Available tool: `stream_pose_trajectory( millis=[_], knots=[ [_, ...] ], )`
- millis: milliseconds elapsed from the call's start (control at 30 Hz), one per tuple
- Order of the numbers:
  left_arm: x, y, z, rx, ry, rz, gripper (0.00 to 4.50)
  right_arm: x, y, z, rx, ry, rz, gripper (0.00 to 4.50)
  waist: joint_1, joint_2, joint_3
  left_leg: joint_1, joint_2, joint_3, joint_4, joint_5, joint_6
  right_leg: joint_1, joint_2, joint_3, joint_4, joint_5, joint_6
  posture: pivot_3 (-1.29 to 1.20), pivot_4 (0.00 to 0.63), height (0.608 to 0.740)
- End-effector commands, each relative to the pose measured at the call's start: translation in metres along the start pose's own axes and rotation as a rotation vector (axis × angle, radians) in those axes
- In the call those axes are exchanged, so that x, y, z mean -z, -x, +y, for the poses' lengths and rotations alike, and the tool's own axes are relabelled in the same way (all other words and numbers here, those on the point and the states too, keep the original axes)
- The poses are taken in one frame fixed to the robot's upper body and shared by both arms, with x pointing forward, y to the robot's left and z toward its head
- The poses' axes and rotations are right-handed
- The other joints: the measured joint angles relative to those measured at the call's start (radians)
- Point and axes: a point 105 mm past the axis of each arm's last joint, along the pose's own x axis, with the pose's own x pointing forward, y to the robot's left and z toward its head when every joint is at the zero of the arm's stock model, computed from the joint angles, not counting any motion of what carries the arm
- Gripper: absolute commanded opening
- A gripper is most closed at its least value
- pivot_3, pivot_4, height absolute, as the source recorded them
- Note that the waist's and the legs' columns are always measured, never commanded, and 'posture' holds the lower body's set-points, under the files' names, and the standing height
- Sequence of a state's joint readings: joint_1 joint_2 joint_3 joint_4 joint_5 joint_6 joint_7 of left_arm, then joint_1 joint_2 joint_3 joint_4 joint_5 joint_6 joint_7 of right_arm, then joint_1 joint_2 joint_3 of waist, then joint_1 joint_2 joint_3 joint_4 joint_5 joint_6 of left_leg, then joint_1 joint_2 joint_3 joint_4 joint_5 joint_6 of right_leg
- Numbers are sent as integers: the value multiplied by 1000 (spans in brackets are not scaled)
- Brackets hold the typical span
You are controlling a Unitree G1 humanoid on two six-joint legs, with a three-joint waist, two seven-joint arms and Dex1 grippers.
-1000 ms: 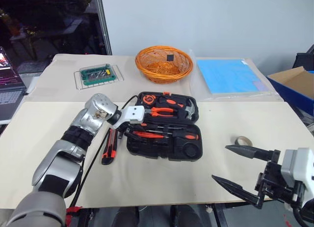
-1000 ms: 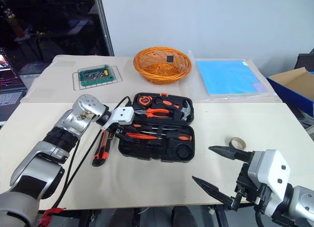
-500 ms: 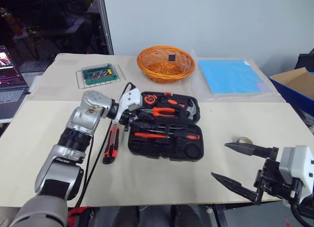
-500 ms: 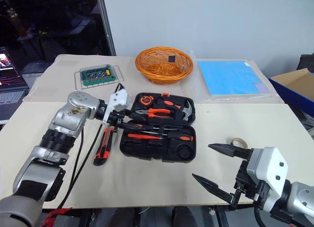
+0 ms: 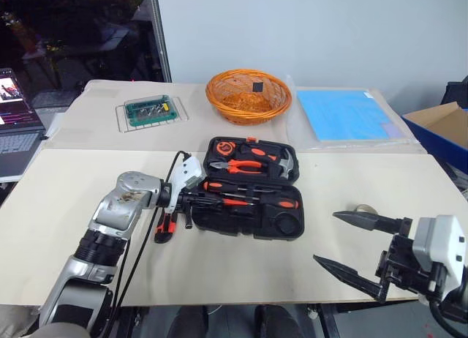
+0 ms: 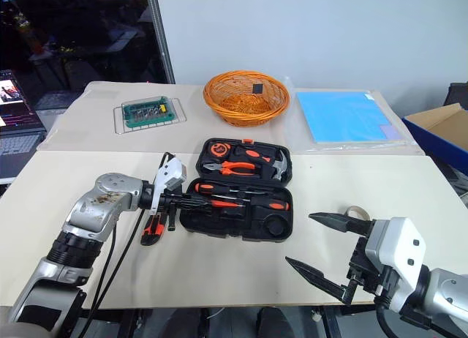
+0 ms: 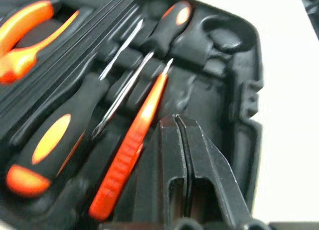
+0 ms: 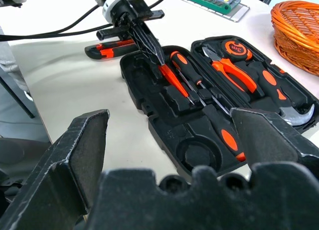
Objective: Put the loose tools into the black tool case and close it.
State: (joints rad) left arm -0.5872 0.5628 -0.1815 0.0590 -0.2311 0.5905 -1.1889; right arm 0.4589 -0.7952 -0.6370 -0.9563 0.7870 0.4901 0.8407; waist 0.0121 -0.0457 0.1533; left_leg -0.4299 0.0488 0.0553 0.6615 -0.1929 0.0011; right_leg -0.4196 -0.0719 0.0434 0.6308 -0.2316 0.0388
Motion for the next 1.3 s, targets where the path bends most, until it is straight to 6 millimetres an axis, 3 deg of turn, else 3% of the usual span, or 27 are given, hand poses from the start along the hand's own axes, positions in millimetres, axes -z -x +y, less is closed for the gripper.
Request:
stream_pose_trajectory(
  millis=[33, 367, 533, 700, 1000, 1300],
  knots=[
    [-3, -9, 5, -27, -16, 6, 59, -5, 0, 0, 3, 37, -9, 4500, 0, 0, 0, 0, 0, 0, 0, 0, 0, 0, 0, 0, 0, 0, 0, 0, 150, 740],
    [4, -13, 14, -56, 28, 12, 59, -5, 2, 1, 15, 34, -4, 4500, -1, 0, 0, 0, 0, 0, 0, 0, 0, 0, 0, 0, 0, 2, 2, 0, 150, 740],
    [-12, -15, 18, -45, 227, -91, 59, -5, 2, 1, 17, 32, -4, 4500, 2, 0, 0, 0, -1, -1, 0, 1, 1, 1, 0, 0, 0, 0, 0, 0, 150, 740],
    [-14, -14, 23, -45, 417, -119, 59, -4, 2, 2, 15, 27, -4, 4500, -4, 0, 0, 0, -1, -1, 1, 1, 1, 1, 0, 0, 0, 3, 5, 0, 150, 740],
    [8, -20, 19, -102, 319, -14, 59, -4, 2, 2, 10, 25, -2, 4500, -2, 0, 0, 0, -1, -1, 1, 1, 1, 1, 0, 0, 0, 3, 4, 0, 150, 740],
    [35, -30, 21, -196, 82, 109, 59, -5, 0, 1, 4, 29, -2, 4500, -2, 3, -4, 5, -1, 0, 1, 1, 1, 6, 0, 0, 0, 0, -2, 0, 150, 740]
  ],
)
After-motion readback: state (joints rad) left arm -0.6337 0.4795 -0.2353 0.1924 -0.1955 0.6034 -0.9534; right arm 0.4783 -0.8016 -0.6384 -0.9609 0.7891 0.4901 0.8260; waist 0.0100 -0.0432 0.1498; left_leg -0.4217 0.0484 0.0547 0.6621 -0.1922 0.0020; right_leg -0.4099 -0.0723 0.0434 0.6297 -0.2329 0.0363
